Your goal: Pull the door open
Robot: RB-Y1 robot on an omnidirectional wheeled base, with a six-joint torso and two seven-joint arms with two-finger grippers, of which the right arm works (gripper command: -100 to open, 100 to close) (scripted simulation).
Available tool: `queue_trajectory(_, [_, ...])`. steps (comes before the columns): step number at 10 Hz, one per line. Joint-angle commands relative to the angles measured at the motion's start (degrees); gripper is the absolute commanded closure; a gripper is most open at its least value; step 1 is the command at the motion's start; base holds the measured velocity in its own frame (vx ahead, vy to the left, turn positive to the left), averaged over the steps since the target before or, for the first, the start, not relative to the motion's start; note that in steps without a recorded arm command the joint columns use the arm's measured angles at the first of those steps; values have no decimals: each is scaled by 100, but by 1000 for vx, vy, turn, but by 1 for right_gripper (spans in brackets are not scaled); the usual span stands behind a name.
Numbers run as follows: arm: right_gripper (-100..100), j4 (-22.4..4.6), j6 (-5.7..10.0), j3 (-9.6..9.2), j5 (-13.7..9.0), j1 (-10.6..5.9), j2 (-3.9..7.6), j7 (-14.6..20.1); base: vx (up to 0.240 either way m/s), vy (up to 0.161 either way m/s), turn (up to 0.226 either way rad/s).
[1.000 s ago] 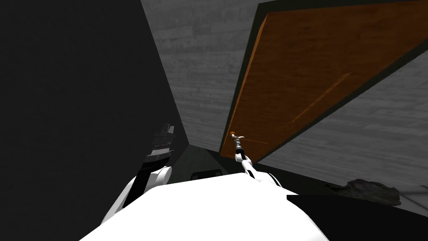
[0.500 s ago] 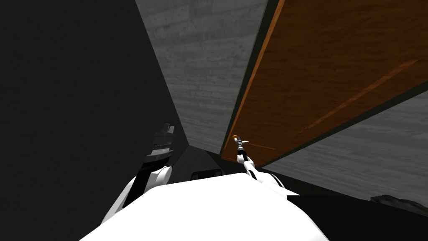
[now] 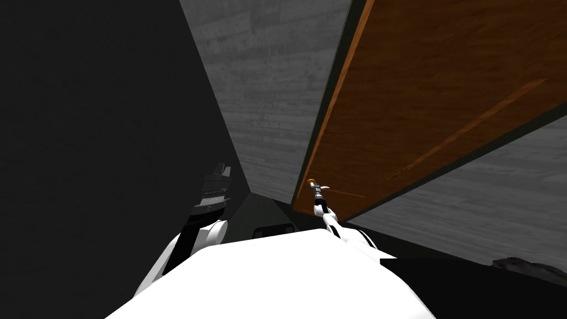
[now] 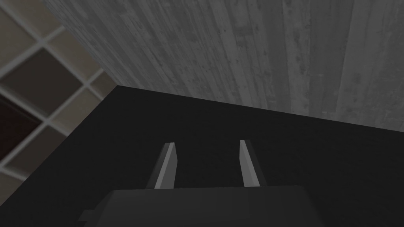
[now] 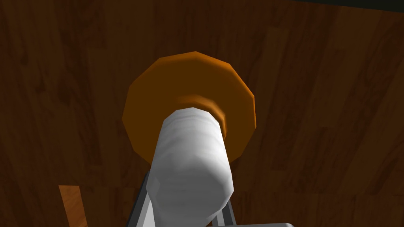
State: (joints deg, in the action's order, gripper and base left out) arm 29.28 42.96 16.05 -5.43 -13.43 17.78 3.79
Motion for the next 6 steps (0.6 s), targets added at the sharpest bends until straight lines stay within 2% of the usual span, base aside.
queue_trajectory(1, [100, 7, 10, 0, 2, -4, 5, -7, 0, 0, 0])
queue_trajectory(2, [100, 15, 14, -72, 40, 24, 40, 92, -108, -14, 103])
queue_trajectory(6, [100, 59, 54, -286, 160, 94, 158, 362, -215, -42, 119])
